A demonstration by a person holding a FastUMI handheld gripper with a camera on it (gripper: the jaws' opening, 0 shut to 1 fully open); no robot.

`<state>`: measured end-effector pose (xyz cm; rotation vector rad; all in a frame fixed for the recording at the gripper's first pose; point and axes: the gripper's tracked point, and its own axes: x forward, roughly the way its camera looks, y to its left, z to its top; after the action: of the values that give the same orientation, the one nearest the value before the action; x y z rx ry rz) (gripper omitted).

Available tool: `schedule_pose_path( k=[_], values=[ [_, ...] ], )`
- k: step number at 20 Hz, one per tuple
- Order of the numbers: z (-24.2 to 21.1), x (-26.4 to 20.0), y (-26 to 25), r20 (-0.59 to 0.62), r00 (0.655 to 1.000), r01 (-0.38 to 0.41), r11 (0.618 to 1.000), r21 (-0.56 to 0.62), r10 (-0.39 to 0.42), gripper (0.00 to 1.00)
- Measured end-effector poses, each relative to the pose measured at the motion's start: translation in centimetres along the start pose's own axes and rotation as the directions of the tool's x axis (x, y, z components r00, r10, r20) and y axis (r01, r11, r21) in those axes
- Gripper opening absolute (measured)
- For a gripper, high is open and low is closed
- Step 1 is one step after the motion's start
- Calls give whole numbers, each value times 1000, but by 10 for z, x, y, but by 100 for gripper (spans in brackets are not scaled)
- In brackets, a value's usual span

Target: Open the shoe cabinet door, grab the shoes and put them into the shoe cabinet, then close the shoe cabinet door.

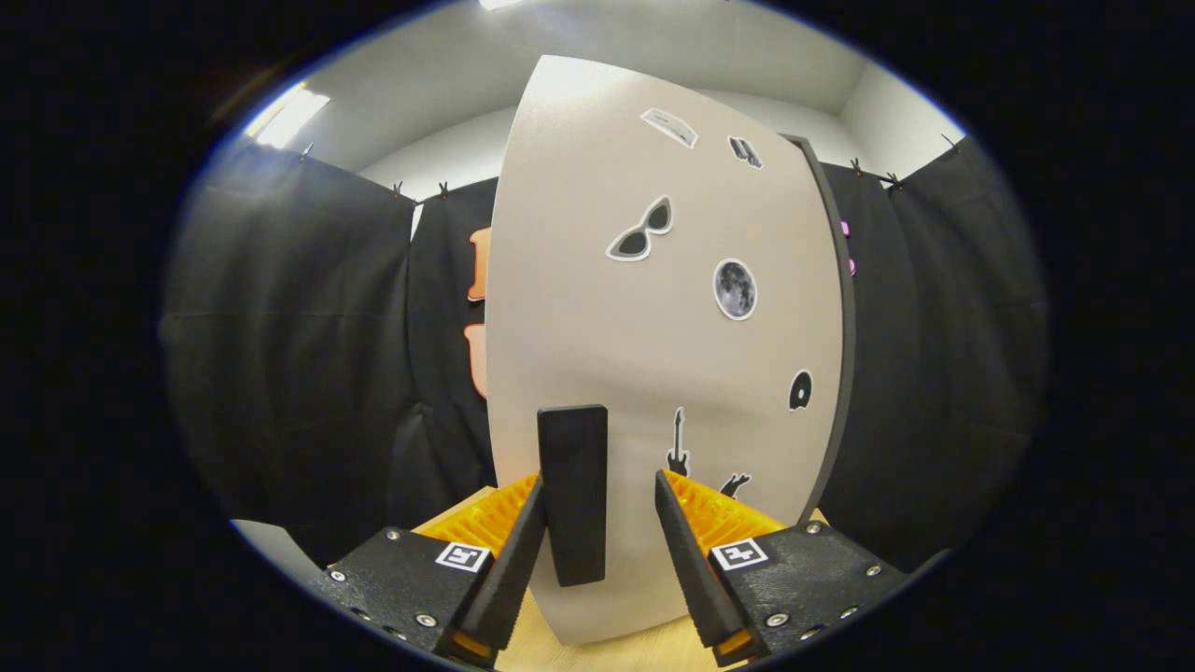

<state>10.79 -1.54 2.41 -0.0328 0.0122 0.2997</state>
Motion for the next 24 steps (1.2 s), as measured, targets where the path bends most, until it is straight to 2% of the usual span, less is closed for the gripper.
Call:
schedule_pose_path(
  k=[12,24],
  values=[
    [3,64,26,0,1000,6,1000,22,-6,70],
    [6,128,34,26,999,44,999,-10,-44,70]
  ],
)
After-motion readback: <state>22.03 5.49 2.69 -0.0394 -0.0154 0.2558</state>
